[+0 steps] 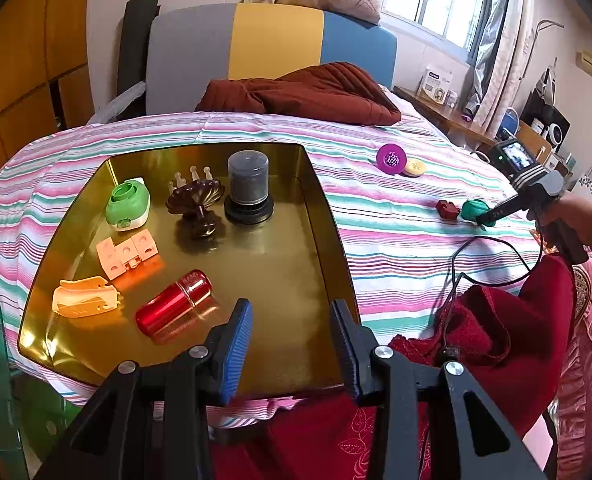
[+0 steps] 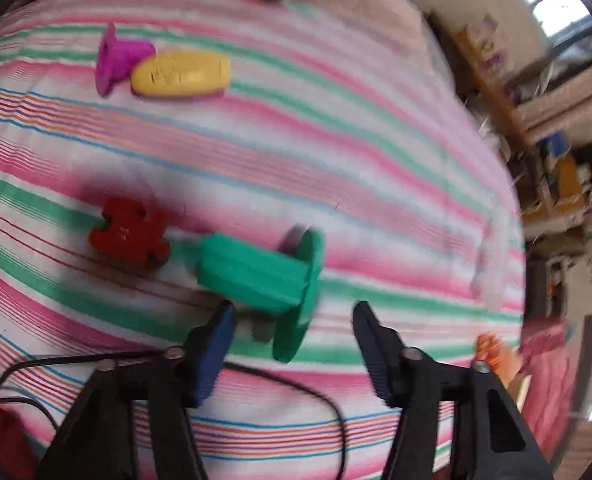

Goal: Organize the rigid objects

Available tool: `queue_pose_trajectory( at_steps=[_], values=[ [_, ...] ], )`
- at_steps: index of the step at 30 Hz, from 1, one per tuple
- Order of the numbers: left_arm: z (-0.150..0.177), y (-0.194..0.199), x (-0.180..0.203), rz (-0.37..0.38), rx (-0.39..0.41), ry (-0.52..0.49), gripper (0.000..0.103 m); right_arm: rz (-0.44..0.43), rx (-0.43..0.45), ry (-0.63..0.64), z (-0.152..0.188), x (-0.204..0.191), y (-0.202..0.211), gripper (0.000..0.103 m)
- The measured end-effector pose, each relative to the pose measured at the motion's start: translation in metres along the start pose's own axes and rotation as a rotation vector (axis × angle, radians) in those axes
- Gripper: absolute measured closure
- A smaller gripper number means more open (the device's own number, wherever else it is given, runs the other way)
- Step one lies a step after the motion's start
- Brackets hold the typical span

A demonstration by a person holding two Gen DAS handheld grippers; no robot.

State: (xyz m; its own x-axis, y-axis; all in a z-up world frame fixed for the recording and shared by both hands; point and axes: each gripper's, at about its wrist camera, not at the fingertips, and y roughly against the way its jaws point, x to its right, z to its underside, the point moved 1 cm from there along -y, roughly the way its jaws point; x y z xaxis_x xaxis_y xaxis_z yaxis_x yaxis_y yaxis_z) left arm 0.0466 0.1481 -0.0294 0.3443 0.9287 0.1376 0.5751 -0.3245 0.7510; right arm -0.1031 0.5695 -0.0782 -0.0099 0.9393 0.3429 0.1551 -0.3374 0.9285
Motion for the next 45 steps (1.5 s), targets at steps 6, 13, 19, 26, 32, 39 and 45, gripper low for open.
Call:
queue_pose_trajectory(
  at_steps=[6, 13, 19, 26, 32, 39, 45],
  values=[
    [0.001, 0.000, 0.003, 0.004, -0.003, -0.009, 0.063, -0.310, 0.029, -0.216, -0.002, 0.025, 0.006, 0.069],
    [-0.001, 0.001, 0.001, 0.001, 0.002, 0.008, 0.063, -0.076, 0.188, -0.009, 0.004, 0.017, 0.043, 0.038],
    [-0.001, 0.000, 0.010, 0.006, -0.002, -0.019, 0.063, 0.146, 0.167, 0.399, -0.003, -0.050, 0.030, 0.046],
    [-0.007, 0.001, 0.010, 0.001, -0.002, -0.011, 0.063, 0.062, 0.099, 0.244, -0.008, -0.041, 0.023, 0.072],
    [-0.023, -0.004, 0.033, 0.044, -0.015, -0.026, 0.063, -0.251, 0.149, -0.200, -0.005, 0.021, 0.042, 0.072],
    [-0.053, -0.012, 0.092, 0.128, -0.011, -0.108, 0.063, -0.532, 0.219, -0.665, 0.012, 0.062, 0.013, 0.072],
    [-0.087, -0.041, 0.128, 0.140, -0.028, -0.124, 0.063, -0.406, 0.323, -0.625, 0.017, 0.052, 0.020, 0.075]
  ],
)
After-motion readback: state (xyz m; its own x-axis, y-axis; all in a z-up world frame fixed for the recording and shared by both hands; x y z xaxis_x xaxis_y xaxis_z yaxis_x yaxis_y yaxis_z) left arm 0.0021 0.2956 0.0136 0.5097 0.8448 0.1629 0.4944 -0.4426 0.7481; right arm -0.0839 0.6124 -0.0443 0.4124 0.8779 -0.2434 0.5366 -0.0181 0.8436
